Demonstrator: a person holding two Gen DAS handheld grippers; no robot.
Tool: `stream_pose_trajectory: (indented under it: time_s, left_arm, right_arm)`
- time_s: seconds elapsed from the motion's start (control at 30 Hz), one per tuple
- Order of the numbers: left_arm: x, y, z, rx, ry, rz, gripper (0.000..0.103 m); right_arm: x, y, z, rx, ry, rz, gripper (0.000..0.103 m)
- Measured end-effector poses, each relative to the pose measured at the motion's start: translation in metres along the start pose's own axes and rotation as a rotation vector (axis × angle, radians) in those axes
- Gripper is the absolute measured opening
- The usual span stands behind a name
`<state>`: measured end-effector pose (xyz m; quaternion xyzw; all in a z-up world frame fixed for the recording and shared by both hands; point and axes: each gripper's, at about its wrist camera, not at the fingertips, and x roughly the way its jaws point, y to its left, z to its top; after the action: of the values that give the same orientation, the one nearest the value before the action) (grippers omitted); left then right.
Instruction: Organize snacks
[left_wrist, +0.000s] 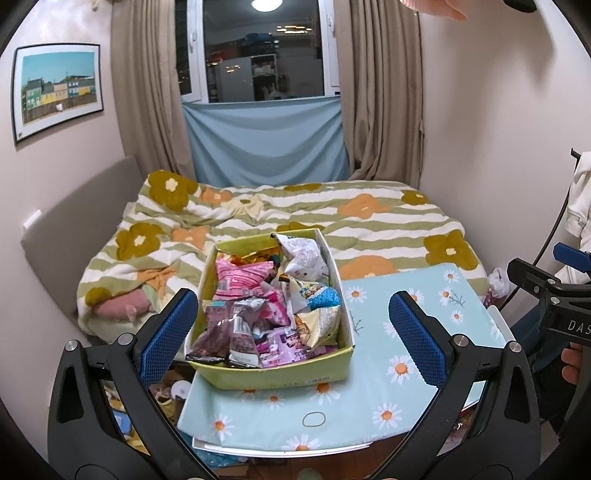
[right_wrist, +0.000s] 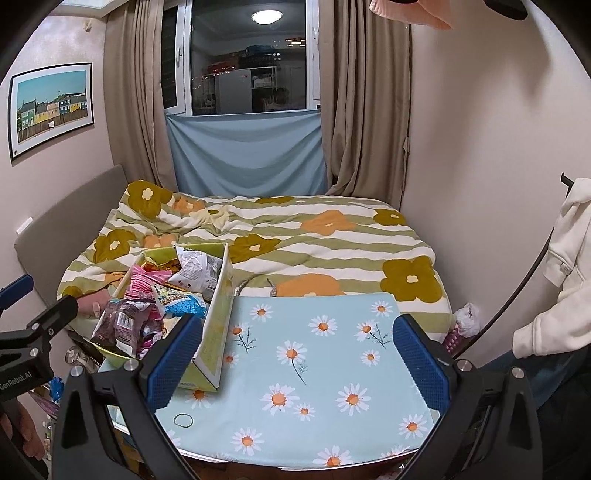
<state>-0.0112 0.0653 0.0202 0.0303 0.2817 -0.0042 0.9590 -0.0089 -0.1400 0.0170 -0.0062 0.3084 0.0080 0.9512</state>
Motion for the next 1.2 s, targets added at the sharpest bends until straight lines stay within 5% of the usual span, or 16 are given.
stream_pose_trajectory:
  time_s: [1.2]
  left_arm:
    - [0.0012, 0.0044, -0.0015, -0.019, 0.001, 0.012, 0.103]
  right_arm:
    - [0.0012, -0.0008, 0.0003, 0.001, 0.001, 0.002, 0.103]
